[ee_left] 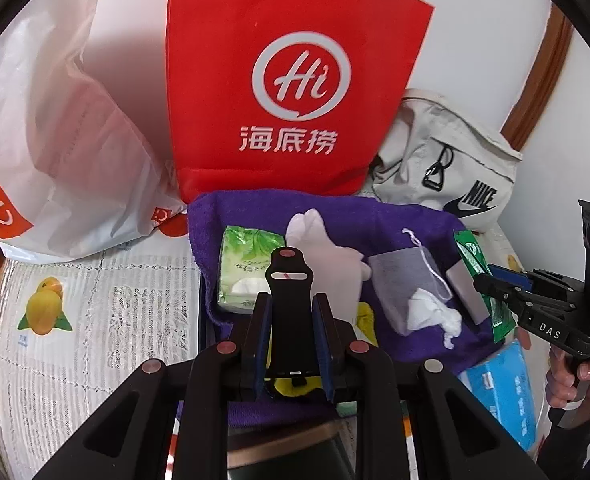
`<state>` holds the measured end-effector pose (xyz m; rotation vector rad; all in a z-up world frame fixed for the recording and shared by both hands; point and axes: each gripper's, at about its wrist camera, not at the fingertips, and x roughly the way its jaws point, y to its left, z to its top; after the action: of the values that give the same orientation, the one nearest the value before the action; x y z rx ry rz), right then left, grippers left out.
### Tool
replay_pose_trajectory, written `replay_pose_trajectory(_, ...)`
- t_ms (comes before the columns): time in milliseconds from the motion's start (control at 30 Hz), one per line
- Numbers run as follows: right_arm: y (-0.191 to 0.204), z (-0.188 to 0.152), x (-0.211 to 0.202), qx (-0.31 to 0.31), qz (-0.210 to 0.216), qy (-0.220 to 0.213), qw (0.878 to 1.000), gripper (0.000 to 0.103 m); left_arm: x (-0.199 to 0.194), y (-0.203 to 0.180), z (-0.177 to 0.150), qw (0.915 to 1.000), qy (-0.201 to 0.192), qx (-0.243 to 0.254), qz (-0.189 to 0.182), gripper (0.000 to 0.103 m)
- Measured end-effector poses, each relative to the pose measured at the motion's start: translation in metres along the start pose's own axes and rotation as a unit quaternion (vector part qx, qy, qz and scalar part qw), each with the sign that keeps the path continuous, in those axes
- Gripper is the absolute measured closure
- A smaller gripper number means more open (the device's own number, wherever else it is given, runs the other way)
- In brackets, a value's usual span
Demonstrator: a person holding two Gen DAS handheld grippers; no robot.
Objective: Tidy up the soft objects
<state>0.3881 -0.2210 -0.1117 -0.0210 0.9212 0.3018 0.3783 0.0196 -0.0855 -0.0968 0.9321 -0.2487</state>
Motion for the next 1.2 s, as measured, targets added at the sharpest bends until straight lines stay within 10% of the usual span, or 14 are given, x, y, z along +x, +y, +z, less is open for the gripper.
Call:
replay_pose_trajectory(867,0.005,-0.006,0.053,-0.024,0.002,0.068,0.997,0.068,0.041,0.013,0.001,0.9989,0.043,-0.013,0.01,0.082)
replay_pose_trajectory(1200,0.008,-0.003,0.034,-0.015,-0.001,0.045,0.999,0.038,0.015,0.005,-0.002,0.9988,0.033,-0.009,0.036,0.049)
